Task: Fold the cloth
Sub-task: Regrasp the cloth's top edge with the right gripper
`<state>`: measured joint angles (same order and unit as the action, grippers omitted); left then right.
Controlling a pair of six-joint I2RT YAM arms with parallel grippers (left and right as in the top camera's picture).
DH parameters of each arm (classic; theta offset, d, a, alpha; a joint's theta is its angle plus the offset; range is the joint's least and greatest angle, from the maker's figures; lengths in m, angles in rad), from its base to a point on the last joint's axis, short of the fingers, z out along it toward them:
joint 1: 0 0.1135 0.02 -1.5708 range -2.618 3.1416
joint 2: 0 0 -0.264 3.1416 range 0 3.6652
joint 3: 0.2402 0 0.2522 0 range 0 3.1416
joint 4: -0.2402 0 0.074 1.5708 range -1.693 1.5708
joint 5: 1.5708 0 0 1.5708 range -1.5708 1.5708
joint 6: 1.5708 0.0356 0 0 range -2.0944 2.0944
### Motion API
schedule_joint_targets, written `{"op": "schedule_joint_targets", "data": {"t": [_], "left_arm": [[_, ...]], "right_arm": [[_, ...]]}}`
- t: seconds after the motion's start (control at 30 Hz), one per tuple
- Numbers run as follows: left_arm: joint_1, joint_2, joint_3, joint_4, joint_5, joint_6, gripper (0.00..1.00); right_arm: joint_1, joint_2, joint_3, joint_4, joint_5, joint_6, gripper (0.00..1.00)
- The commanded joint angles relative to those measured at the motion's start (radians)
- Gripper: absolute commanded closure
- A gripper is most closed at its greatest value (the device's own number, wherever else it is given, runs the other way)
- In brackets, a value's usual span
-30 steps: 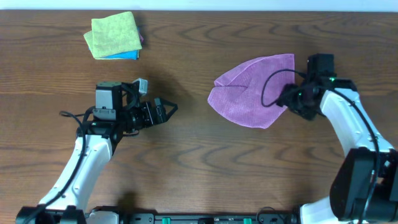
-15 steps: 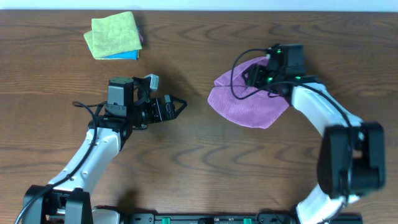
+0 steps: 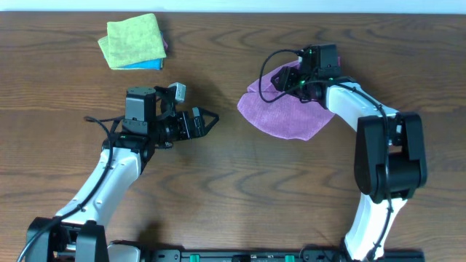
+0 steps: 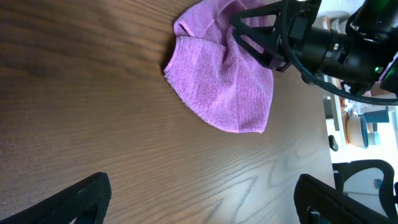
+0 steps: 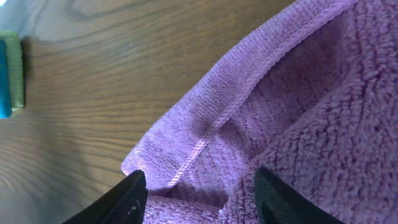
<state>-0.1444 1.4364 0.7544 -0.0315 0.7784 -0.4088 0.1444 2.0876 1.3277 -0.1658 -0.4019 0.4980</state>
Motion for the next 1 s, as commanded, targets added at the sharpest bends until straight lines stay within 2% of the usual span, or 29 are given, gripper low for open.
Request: {"op": "schedule_joint_targets", "data": {"t": [0.0,0.27,0.47,0.6,0.67,0.97], "left_arm": [[0.0,0.0,0.031,0.003,0.007,0.0,0.05],[0.0,0.0,0.031,0.003,0.004,0.0,0.05],[0.0,0.0,0.031,0.005,-0.002,0.001,0.04],[0.0,0.0,0.031,0.01,-0.002,0.001,0.05],[0.0,0.0,0.031,0.012,-0.004,0.001,0.05],[0.0,0.0,0.031,0.019,-0.003,0.001,0.05]], "right_arm": [[0.019,0.019,0.021,0.002,-0.018,0.022,0.44],[0.031,0.015,0.027,-0.014,-0.045,-0.01,0.46],[0.021,-0.058,0.116,-0.299,-0.034,-0.155,0.43],[0.02,-0.119,0.135,-0.451,0.05,-0.175,0.4],[0.024,-0.12,0.134,-0.461,0.088,-0.176,0.37],[0.027,-0.029,0.132,-0.375,0.088,-0.181,0.36]]}}
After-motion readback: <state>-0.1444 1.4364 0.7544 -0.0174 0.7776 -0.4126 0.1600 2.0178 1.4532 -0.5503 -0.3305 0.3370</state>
